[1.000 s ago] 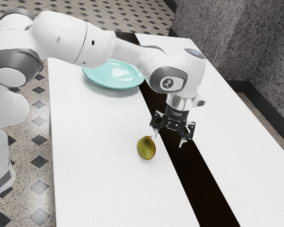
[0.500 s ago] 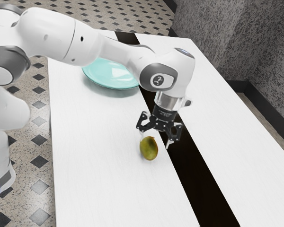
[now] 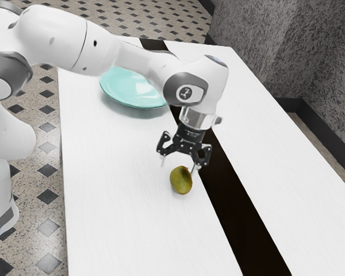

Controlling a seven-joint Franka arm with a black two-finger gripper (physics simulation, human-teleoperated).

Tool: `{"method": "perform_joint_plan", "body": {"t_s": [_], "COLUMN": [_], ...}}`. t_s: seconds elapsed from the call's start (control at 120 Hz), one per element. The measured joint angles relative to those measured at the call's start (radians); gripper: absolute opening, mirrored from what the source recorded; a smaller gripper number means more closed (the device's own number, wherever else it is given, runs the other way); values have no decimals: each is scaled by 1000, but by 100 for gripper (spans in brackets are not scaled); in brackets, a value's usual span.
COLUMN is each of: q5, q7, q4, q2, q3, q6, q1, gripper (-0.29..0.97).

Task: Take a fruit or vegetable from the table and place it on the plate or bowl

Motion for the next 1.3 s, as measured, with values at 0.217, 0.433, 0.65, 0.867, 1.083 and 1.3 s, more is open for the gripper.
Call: {"method": "perform_joint_plan", "body": {"t_s": [0.217, 0.433, 0.65, 0.867, 1.083, 1.3], "q5": [28, 35, 30, 36, 53, 68], "q7": [16, 40, 58, 75, 99, 120], "q4": [15, 12, 23, 37, 56, 55], "q2": [-21, -23, -24, -38, -62, -54], "q3": [-9, -19, -51, -48, -87, -180], "q6": [6, 3, 13, 23, 38, 43], "q1": [-1, -2, 8, 29, 71, 161], "gripper": [68, 68, 68, 68, 68, 68]}}
